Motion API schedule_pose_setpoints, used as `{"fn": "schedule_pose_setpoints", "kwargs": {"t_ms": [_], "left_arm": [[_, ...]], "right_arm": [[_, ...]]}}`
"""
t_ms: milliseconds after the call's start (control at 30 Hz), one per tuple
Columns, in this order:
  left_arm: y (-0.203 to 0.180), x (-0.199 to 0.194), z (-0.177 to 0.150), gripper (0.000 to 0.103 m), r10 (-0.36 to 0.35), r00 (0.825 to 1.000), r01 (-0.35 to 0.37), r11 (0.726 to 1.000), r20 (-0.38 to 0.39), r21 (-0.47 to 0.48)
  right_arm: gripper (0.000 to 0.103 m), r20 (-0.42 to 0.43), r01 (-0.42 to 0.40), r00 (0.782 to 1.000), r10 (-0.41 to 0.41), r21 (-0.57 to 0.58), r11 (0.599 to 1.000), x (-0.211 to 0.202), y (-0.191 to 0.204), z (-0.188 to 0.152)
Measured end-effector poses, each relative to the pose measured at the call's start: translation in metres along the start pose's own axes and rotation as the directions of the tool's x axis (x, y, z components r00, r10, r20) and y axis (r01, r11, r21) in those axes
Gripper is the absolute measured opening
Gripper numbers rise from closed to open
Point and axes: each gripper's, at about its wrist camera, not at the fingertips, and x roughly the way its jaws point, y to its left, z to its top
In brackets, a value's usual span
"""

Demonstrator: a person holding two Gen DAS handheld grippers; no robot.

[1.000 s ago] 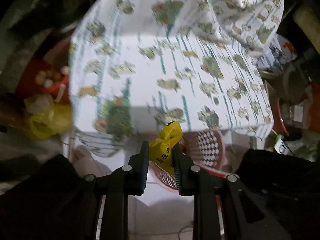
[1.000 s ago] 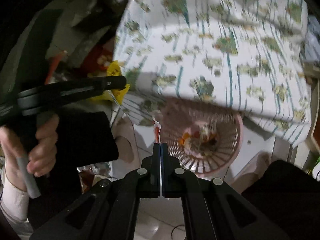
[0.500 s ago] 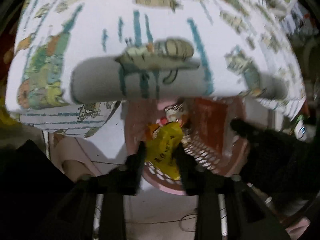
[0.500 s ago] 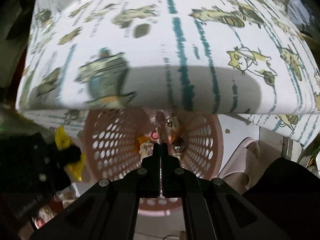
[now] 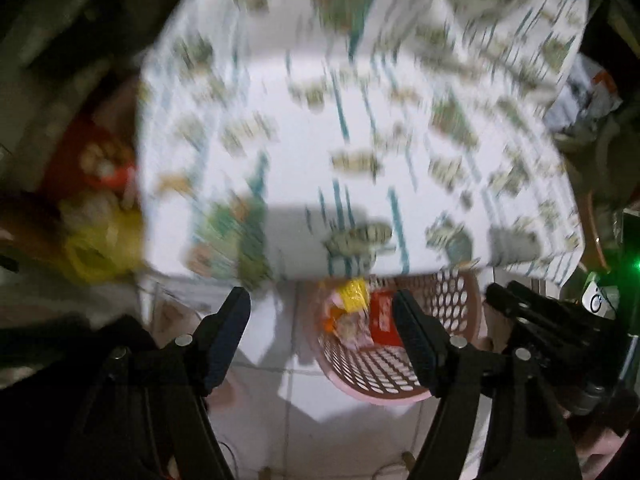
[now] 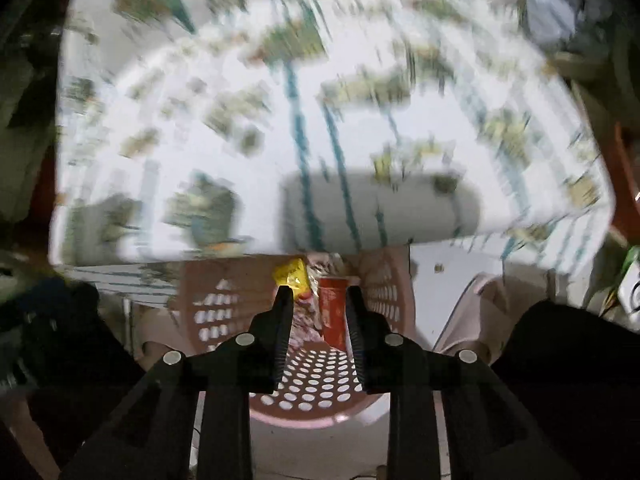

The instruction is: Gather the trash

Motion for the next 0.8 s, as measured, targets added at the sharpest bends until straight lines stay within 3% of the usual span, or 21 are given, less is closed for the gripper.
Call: {"fn": "schedule_pose_setpoints", "kwargs": {"t_ms": [33,100,167,233,333,400,467,500,600,700,800], "left_arm": [[0.003,-0.015,0.0,0.072,0.009,0.999,-0.009,1.0,0.04,0.005],[0.008,-0.048,0.002,0.072,0.028,0.992,-0.03,0.999,0.123,0.017],[0.014,-0.089,0.003,0.072,0.057,0.966,-0.067,0.997,0.252,0.028],[0.025,-0.12,0.005,0.072,0.077,0.934,-0.086,0.996,0.348,0.011],[0.037,-0.157,-0.001,0.075,0.06,0.899,-0.054,0.998,0.434,-0.027],[0.036,-0.172,-0.005,0.077,0.052,0.88,-0.066,0.998,0.472,0.012],[0.035,-0.188,-0.014,0.083,0.076,0.842,-0.107,0.994,0.535,0.027],[0.036,-0.194,-0.018,0.087,0.073,0.831,-0.1,0.995,0.551,0.019],[0.037,-0.204,-0.028,0.09,0.028,0.826,-0.04,0.999,0.563,0.009],[0.032,-0.211,-0.037,0.094,0.049,0.796,-0.066,0.998,0.604,0.006],[0.032,-0.213,-0.042,0.099,0.032,0.781,-0.043,0.999,0.623,0.003]], "right_arm": [[0.031,0.031,-0.003,1.0,0.003,-0.007,1.0,-0.015,0.003,0.002],[0.048,0.139,0.011,0.99,-0.006,-0.038,0.999,-0.055,0.008,0.004],[0.069,0.275,0.051,0.961,-0.029,-0.075,0.996,-0.093,0.014,0.0],[0.079,0.374,0.099,0.926,-0.049,-0.114,0.989,-0.122,0.018,-0.003],[0.08,0.459,0.109,0.887,-0.046,-0.111,0.988,-0.157,0.017,-0.011],[0.08,0.492,0.097,0.869,-0.041,-0.089,0.991,-0.173,0.013,-0.017],[0.082,0.552,0.086,0.833,-0.035,-0.067,0.994,-0.193,0.009,-0.026],[0.085,0.568,0.084,0.823,-0.028,-0.073,0.994,-0.201,0.009,-0.03],[0.089,0.599,0.085,0.801,-0.003,-0.109,0.99,-0.218,0.016,-0.04],[0.096,0.612,0.112,0.791,0.009,-0.159,0.981,-0.228,0.026,-0.048],[0.103,0.649,0.123,0.761,0.011,-0.162,0.979,-0.237,0.032,-0.06]]}}
